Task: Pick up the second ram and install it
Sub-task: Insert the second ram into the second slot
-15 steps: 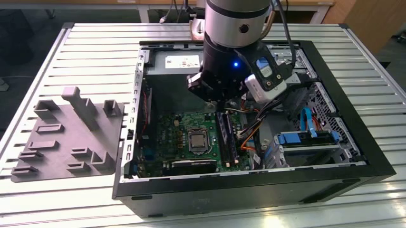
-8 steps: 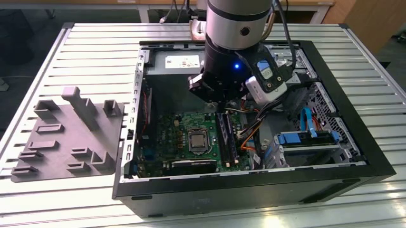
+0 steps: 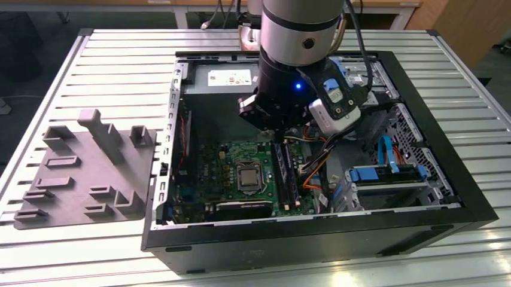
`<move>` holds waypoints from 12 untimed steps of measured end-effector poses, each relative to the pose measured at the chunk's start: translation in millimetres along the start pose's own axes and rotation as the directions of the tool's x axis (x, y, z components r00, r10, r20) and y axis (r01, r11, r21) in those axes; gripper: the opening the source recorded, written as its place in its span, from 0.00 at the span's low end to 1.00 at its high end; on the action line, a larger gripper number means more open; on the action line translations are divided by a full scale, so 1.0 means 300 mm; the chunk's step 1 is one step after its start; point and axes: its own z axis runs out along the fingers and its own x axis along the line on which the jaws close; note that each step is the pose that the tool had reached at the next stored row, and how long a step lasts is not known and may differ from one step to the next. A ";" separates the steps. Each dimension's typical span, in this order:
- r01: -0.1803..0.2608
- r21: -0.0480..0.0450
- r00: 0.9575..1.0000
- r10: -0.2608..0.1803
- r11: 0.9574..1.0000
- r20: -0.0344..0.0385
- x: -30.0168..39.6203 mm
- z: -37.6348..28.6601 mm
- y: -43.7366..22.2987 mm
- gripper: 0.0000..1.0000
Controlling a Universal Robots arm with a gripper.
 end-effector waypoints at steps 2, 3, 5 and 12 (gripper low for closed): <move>-0.004 0.000 1.000 0.004 1.000 0.000 0.000 0.001 0.000 0.11; -0.006 0.000 1.000 0.006 1.000 0.000 0.000 0.002 0.000 0.11; -0.010 0.000 1.000 0.010 1.000 0.001 0.000 0.004 0.000 0.11; -0.014 -0.003 1.000 0.014 1.000 0.001 0.000 0.012 -0.001 0.11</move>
